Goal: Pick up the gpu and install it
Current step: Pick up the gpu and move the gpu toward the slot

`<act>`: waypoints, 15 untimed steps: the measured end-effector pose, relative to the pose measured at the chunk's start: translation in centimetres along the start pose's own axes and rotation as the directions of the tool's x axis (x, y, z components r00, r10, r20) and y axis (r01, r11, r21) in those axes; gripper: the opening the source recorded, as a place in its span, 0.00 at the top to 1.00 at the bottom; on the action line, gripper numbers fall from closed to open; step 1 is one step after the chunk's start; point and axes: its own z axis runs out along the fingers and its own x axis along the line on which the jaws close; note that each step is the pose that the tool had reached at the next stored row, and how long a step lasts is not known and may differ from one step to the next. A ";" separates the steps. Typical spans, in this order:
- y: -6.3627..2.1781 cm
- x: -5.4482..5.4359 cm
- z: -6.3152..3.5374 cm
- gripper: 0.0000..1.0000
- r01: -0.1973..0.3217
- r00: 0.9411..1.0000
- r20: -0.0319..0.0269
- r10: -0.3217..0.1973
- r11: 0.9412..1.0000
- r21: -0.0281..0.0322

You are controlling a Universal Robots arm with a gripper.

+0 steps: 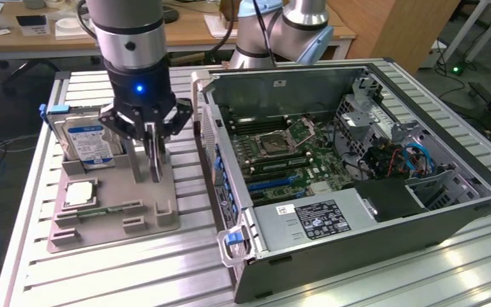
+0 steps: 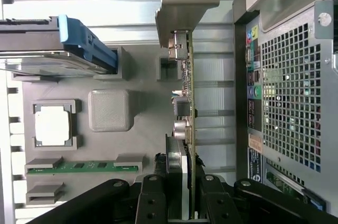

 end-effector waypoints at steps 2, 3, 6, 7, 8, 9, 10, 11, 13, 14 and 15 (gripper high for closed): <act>0.03 0.0 -0.63 0.72 0.000 1.000 0.000 0.000 1.000 -0.001; 0.04 0.0 -0.97 0.72 0.000 1.000 0.000 0.000 1.000 -0.002; 0.09 0.0 -2.03 0.72 0.000 1.000 0.000 0.000 1.000 -0.004; 0.11 0.0 -2.36 0.72 0.000 1.000 0.000 0.000 1.000 -0.004; 0.12 0.0 -2.63 0.72 0.000 1.000 0.000 0.000 1.000 -0.005; 0.13 0.0 -2.90 0.72 0.000 1.000 0.000 0.000 1.000 -0.006; 0.15 0.0 -3.15 0.72 0.000 1.000 0.000 0.000 1.000 -0.006; 0.16 -0.1 -3.43 0.72 0.000 1.000 0.000 0.000 1.000 -0.007; 0.18 -0.1 -3.94 0.72 0.000 1.000 0.000 0.000 1.000 -0.009; 0.19 -0.1 -4.18 0.72 0.000 1.000 0.000 0.000 1.000 -0.010; 0.20 -0.1 -4.44 0.72 0.000 1.000 -0.001 0.000 1.000 -0.011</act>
